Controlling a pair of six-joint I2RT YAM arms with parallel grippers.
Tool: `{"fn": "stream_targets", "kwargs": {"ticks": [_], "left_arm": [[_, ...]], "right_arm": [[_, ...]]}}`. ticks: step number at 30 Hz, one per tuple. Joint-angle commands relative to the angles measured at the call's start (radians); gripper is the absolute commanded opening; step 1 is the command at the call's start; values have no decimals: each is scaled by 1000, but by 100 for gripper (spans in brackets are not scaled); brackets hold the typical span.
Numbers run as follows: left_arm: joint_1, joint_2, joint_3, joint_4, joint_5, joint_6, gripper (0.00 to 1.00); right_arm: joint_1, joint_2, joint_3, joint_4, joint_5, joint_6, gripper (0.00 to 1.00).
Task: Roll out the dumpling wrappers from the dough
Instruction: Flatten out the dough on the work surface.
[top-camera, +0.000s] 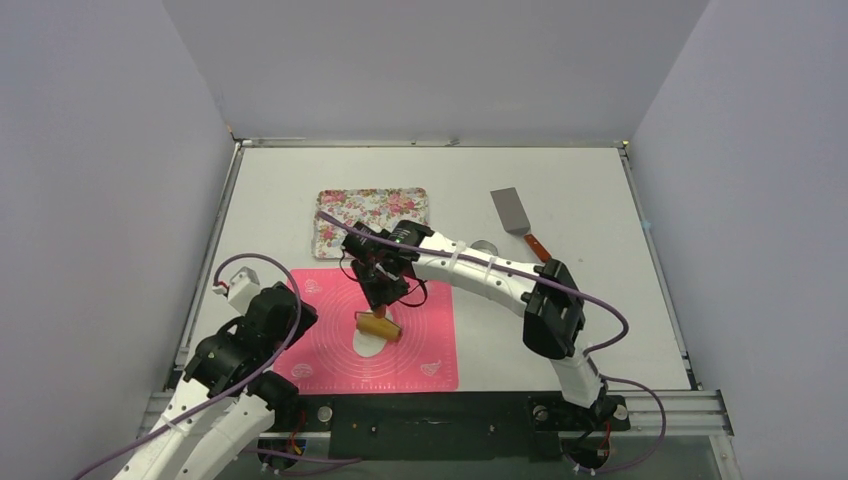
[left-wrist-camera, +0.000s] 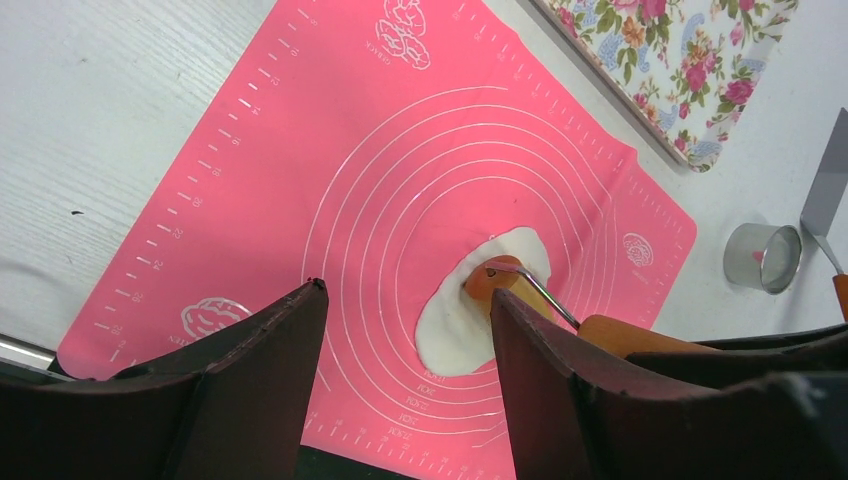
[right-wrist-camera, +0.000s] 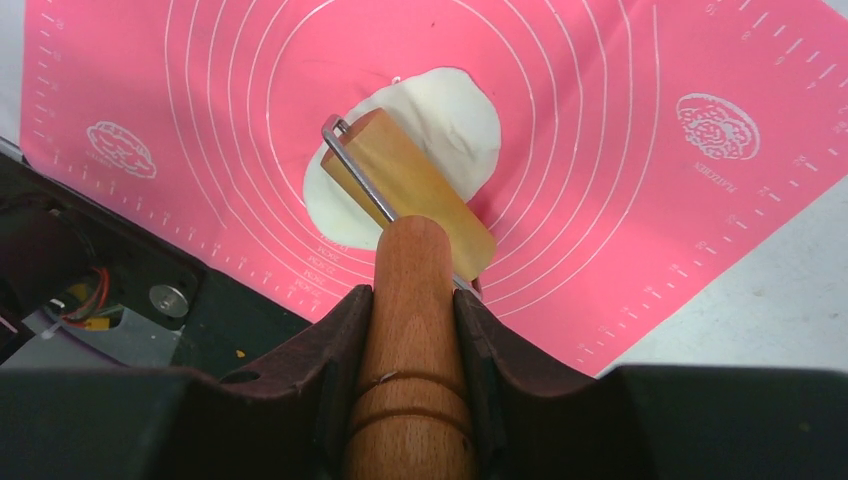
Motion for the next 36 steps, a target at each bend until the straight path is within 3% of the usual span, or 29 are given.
{"fn": "stream_targets", "kwargs": {"ticks": [1, 19, 36], "left_arm": [[3, -23, 1, -6, -22, -34, 59], [3, -22, 19, -32, -37, -45, 59], [3, -2, 31, -52, -42, -46, 59]], "right_arm": [[-6, 88, 45, -55, -67, 14, 0], [27, 258, -12, -19, -185, -19, 0], [30, 270, -237, 139, -251, 23, 0]]}}
